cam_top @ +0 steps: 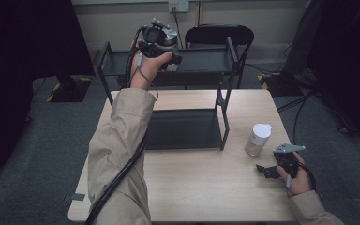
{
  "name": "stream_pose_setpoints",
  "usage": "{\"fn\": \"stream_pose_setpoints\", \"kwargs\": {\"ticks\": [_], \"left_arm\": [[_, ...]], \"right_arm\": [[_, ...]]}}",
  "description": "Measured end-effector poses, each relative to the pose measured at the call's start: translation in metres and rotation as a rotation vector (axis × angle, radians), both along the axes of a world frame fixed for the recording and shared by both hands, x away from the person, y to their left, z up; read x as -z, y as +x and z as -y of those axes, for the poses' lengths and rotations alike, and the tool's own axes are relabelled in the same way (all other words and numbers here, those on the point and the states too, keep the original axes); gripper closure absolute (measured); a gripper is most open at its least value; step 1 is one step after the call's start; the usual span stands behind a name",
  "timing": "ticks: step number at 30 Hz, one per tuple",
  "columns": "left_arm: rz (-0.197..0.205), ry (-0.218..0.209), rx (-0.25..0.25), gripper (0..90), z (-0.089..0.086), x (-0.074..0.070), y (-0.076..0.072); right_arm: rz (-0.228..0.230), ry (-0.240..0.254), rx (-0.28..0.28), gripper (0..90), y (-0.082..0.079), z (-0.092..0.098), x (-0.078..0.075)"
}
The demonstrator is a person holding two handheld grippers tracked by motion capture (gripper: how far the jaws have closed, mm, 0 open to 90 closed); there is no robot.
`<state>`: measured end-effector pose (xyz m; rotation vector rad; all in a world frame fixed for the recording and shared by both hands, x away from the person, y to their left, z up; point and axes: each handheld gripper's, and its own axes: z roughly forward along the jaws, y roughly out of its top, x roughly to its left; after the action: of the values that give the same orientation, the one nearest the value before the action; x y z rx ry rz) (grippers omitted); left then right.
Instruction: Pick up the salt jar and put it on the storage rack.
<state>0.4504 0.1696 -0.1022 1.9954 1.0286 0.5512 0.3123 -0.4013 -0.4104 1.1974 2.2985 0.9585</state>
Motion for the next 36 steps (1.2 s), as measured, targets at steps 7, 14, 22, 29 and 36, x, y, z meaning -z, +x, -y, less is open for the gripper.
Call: {"fn": "stream_pose_setpoints", "kwargs": {"ticks": [7,14,22,29,36], "left_arm": [[0.005,-0.018,-0.007,30.9,-0.001,0.004,0.000],[0.011,-0.029,-0.017,30.7,-0.001,0.007,-0.002],[0.022,-0.021,-0.036,23.3,0.001,0.004,-0.007],[0.037,-0.035,-0.052,9.9,0.002,0.005,-0.013],[0.052,-0.041,-0.059,4.9,0.000,0.006,-0.021]], "right_arm": [[0.000,0.000,0.000,0.0,0.000,0.000,0.000],[0.000,0.000,0.000,0.0,0.000,0.000,0.000],[0.000,0.000,0.000,0.0,0.000,0.000,0.000],[0.000,0.000,0.000,0.0,0.000,0.000,0.000],[0.000,0.000,0.000,0.0,0.000,0.000,0.000]]}}
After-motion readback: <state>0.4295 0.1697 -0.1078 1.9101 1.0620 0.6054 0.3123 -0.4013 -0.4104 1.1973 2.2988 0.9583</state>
